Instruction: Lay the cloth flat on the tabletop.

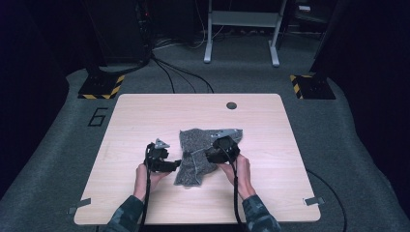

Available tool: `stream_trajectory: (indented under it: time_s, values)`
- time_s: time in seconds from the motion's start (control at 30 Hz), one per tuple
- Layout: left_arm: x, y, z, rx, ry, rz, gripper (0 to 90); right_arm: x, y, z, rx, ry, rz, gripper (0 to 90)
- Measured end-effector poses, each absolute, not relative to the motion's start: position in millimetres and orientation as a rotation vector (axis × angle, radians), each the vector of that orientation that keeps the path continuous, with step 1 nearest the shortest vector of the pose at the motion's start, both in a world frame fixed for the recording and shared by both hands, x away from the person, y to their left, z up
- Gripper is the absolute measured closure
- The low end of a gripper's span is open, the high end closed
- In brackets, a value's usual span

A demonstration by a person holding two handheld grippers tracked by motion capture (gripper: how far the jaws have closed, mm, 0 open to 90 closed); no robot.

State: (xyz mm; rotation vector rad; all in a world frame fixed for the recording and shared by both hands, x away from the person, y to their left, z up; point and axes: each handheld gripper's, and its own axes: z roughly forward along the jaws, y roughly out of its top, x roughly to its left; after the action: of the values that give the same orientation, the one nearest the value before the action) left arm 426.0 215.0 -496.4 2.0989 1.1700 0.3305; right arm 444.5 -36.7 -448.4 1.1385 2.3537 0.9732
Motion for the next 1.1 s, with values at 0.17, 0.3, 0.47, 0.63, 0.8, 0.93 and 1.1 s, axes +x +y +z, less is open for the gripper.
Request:
stream_trajectory:
  time_s: [0.17,0.3,0.47,0.63,0.8,0.93,1.1]
  values:
    - [417,208,-505,2.121,1.146,0.299,33.5,455,-11,-458,1.122,2.405,0.932,34.6]
    - [411,202,-508,2.144,1.109,0.272,41.8,464,2,-468,1.093,2.442,0.846,38.3]
    - [406,195,-509,2.217,1.044,0.252,64.2,474,4,-482,1.137,2.453,0.792,58.4]
    - [405,192,-510,2.234,1.029,0.266,83.6,475,2,-491,1.131,2.475,0.79,78.3]
    - [403,188,-510,2.243,1.024,0.289,87.7,472,0,-491,1.12,2.468,0.816,85.2]
    - [404,189,-510,2.239,1.024,0.29,87.9,464,-8,-480,1.095,2.429,0.862,85.4]
    - [404,189,-510,2.224,1.039,0.291,87.8,449,-33,-464,1.108,2.354,0.919,84.9]
